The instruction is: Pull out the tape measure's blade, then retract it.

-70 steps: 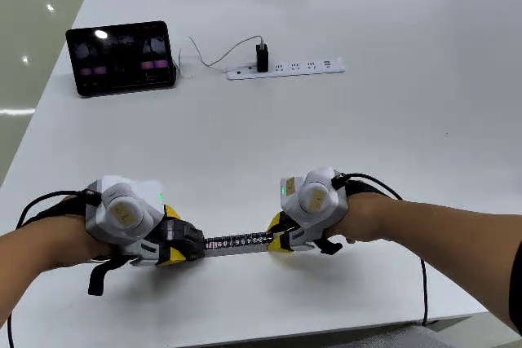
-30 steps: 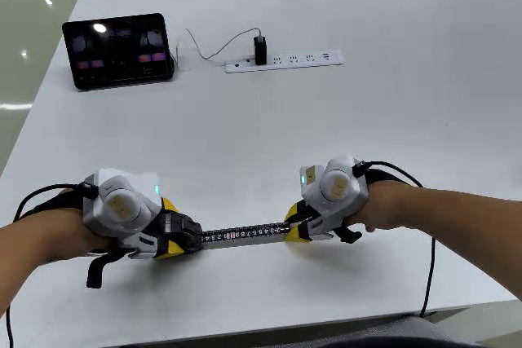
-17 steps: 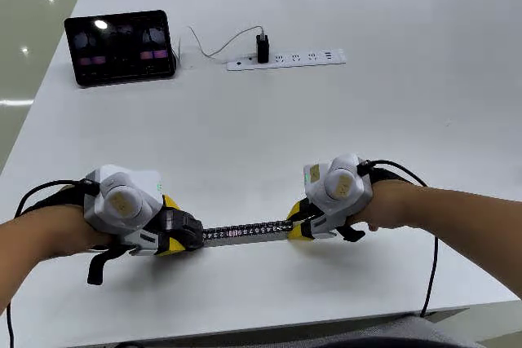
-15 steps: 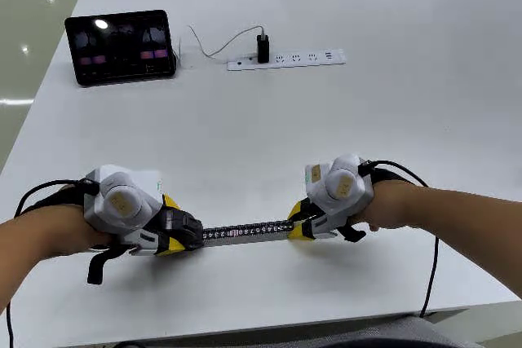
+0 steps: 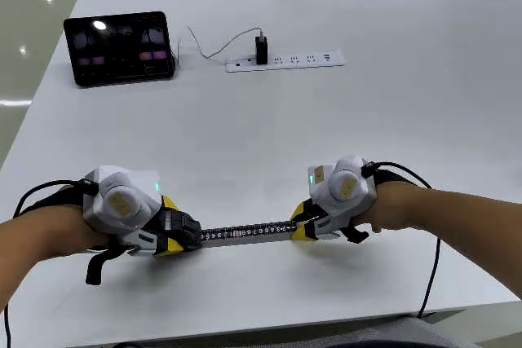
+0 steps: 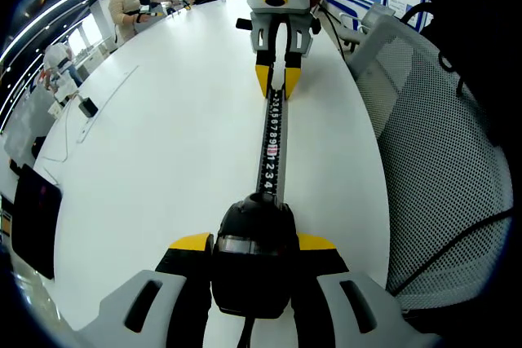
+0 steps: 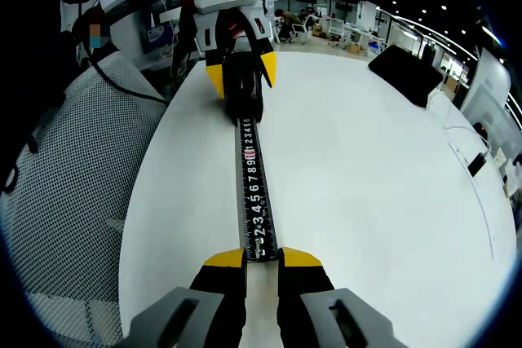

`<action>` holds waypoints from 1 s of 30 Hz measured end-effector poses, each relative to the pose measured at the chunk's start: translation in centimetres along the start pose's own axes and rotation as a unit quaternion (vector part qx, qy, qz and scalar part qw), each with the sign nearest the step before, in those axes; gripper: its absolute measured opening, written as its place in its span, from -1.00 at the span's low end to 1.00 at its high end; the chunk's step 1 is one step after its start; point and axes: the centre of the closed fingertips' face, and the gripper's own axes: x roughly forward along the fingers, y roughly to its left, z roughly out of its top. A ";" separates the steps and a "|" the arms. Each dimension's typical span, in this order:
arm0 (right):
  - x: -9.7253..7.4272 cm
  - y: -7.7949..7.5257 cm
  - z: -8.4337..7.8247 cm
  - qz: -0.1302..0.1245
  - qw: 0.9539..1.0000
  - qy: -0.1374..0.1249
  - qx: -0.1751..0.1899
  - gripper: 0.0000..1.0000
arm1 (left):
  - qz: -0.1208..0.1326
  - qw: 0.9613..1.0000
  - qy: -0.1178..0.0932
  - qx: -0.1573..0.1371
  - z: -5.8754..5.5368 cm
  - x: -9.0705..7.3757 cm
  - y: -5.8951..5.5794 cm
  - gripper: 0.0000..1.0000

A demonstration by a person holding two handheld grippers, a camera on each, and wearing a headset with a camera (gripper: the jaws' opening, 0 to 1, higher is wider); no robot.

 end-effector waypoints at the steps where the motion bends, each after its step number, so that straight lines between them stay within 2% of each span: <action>1: 0.0 0.0 0.0 0.000 1.000 0.000 0.000 -0.79 | 0.000 1.000 0.000 0.000 0.0 0.0 0.0 -0.37; 30: -1.1 -0.2 -1.5 -0.008 1.000 0.004 0.009 -0.79 | 0.002 1.000 0.000 -0.001 -0.1 0.0 0.0 -0.36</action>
